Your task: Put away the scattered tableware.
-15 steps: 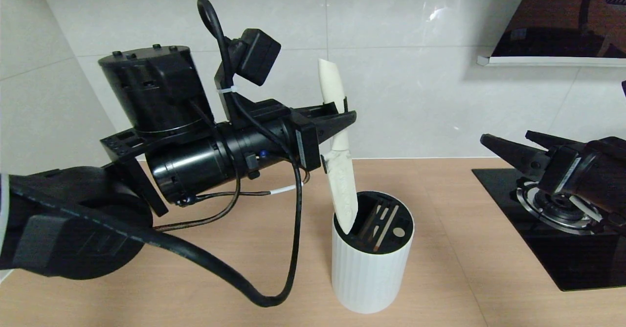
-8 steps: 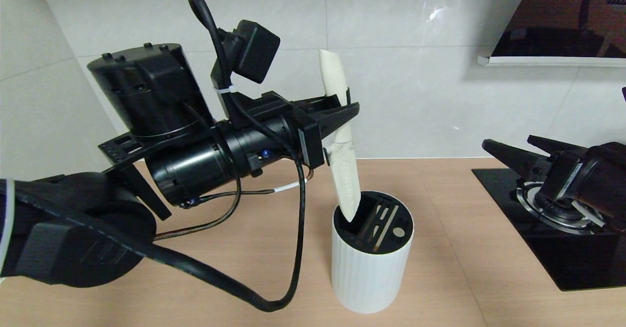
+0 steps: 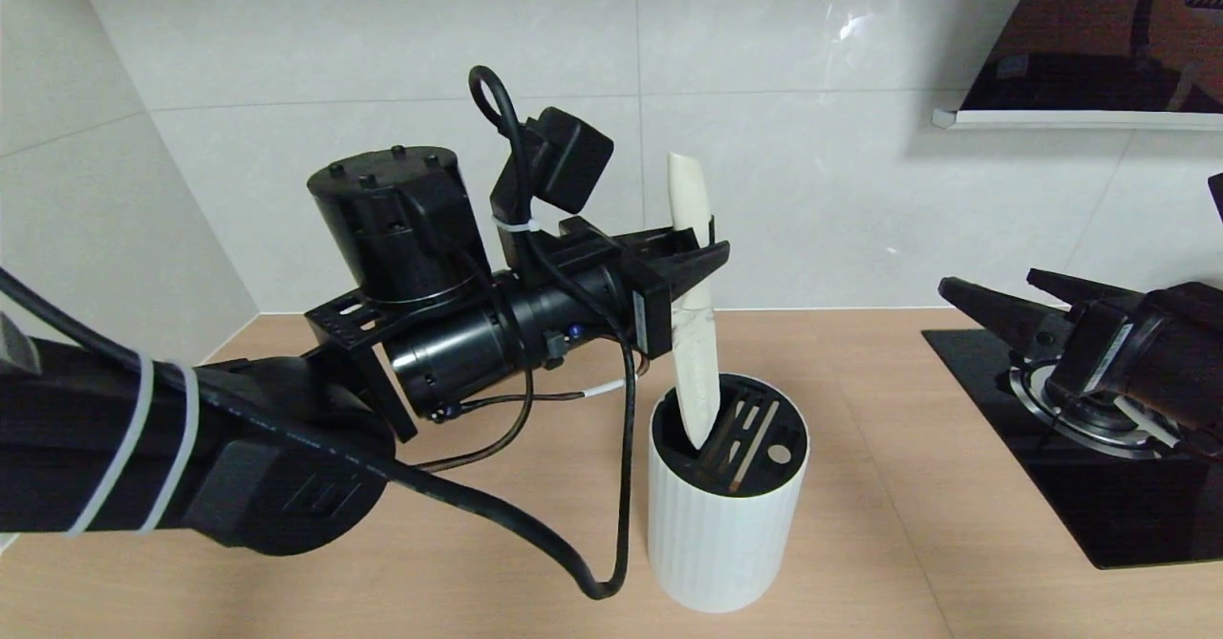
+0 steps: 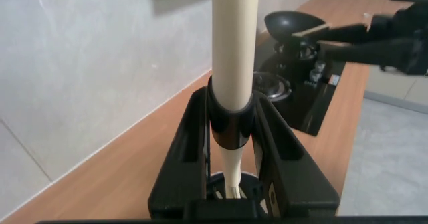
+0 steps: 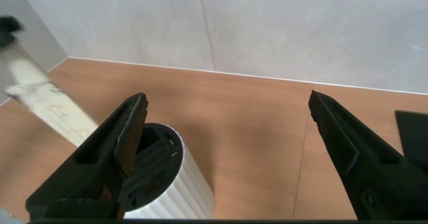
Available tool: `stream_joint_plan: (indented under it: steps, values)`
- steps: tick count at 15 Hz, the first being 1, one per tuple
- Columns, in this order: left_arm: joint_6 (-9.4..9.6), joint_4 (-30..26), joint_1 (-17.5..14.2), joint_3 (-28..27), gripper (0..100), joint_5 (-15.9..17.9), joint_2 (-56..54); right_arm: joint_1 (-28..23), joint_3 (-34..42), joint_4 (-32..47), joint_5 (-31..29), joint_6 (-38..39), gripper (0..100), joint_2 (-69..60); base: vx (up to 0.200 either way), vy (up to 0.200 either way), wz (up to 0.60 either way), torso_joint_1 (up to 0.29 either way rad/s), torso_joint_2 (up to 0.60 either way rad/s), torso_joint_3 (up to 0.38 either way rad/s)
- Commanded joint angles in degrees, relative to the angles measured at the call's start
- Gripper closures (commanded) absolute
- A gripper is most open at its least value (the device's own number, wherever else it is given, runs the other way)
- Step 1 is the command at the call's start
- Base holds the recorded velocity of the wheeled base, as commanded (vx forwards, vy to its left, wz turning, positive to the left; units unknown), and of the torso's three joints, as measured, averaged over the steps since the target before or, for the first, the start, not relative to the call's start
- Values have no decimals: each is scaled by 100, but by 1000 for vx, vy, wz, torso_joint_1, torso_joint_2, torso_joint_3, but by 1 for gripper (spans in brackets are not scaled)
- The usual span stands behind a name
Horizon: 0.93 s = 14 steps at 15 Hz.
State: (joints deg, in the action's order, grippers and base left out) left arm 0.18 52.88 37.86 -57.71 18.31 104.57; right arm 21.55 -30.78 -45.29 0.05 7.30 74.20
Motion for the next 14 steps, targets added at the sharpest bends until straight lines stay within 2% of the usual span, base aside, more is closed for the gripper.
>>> stream_joint_plan:
  steps: [1, 8, 14]
  values:
    - [8, 73, 2, 32, 100, -3, 204, 7, 2, -6, 4, -1, 0, 24, 0, 0, 0, 0, 0, 0]
    - [43, 451, 37, 533, 100, -152, 345, 16, 46, -6, 4, 8, 0, 112, 0, 0, 0, 0, 0, 0]
    - [52, 1110, 142, 788, 100, -337, 890, 24, 55, -6, 4, 8, 0, 121, 0, 0, 0, 0, 0, 0]
